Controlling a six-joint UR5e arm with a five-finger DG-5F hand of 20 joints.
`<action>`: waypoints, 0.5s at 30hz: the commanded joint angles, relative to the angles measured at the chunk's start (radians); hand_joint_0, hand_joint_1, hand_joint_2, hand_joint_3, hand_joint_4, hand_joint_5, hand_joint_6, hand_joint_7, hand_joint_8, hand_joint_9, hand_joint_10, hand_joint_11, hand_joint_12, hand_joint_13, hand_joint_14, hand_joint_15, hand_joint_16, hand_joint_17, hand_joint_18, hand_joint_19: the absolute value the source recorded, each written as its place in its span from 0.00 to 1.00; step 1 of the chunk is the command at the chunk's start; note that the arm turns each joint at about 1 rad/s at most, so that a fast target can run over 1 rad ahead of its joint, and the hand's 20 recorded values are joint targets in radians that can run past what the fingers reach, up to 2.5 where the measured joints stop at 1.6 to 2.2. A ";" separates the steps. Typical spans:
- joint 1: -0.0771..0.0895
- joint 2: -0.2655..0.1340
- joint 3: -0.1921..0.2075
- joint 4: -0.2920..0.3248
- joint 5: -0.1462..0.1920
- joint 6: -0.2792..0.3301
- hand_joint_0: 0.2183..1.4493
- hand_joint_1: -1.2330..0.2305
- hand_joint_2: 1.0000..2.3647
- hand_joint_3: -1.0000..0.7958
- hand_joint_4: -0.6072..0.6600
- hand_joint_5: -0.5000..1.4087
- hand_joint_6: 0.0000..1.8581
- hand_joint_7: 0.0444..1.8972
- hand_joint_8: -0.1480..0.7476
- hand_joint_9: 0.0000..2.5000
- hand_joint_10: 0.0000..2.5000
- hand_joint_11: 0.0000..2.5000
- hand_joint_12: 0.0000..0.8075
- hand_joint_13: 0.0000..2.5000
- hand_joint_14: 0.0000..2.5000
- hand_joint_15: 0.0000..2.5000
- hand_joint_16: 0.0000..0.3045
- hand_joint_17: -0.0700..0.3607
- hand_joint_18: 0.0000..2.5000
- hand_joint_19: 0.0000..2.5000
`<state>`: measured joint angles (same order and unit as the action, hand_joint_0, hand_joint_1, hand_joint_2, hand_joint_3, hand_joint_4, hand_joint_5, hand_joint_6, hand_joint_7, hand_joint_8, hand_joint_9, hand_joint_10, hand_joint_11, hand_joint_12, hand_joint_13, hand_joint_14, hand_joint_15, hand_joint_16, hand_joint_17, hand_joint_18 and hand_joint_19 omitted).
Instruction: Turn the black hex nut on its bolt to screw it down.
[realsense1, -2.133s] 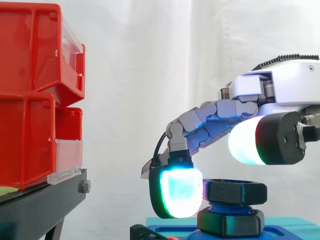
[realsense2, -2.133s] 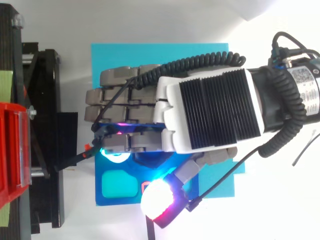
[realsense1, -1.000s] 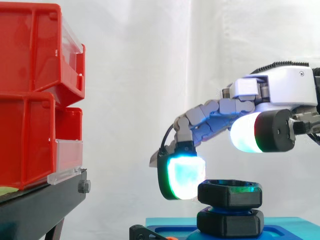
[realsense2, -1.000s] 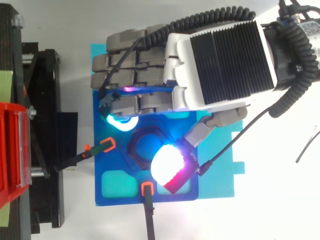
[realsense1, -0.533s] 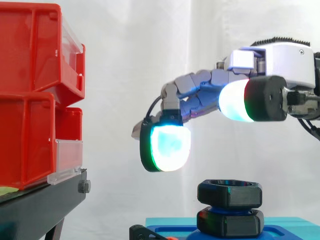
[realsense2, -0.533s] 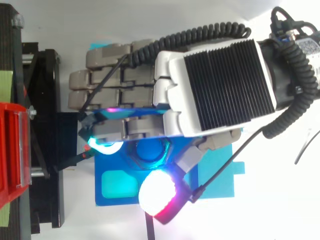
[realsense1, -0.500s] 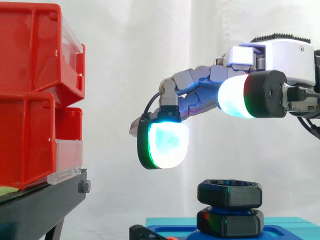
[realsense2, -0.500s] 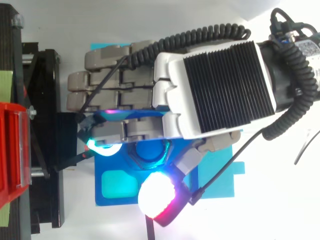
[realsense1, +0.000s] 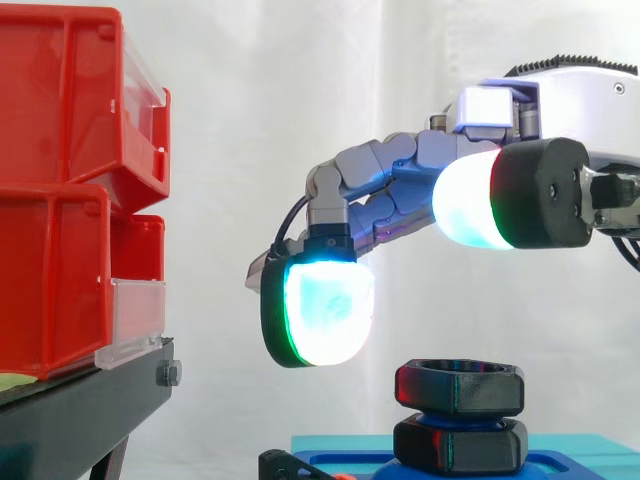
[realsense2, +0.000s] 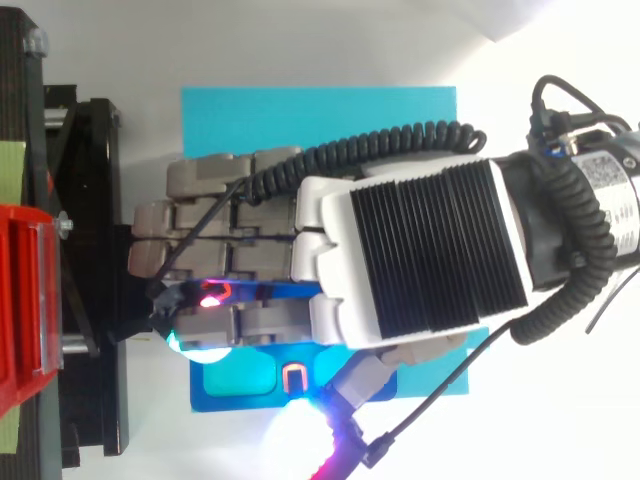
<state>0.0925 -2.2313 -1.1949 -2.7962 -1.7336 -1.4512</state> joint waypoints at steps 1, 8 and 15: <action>0.013 -0.001 0.000 -0.014 0.026 0.000 0.23 0.71 0.00 0.28 0.72 0.21 0.27 0.63 0.50 0.19 0.00 0.05 0.46 0.20 0.00 0.03 0.17 0.43 0.17 0.08; 0.016 -0.001 0.000 -0.016 0.028 0.000 0.23 0.71 0.00 0.28 0.72 0.21 0.27 0.63 0.50 0.19 0.00 0.05 0.46 0.20 0.00 0.03 0.17 0.43 0.17 0.08; 0.015 -0.008 -0.055 0.035 0.026 0.005 0.23 0.71 0.00 0.28 0.72 0.22 0.27 0.64 0.50 0.19 0.00 0.05 0.46 0.20 0.00 0.04 0.17 0.43 0.17 0.08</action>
<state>0.1078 -2.2383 -1.2406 -2.7842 -1.7067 -1.4484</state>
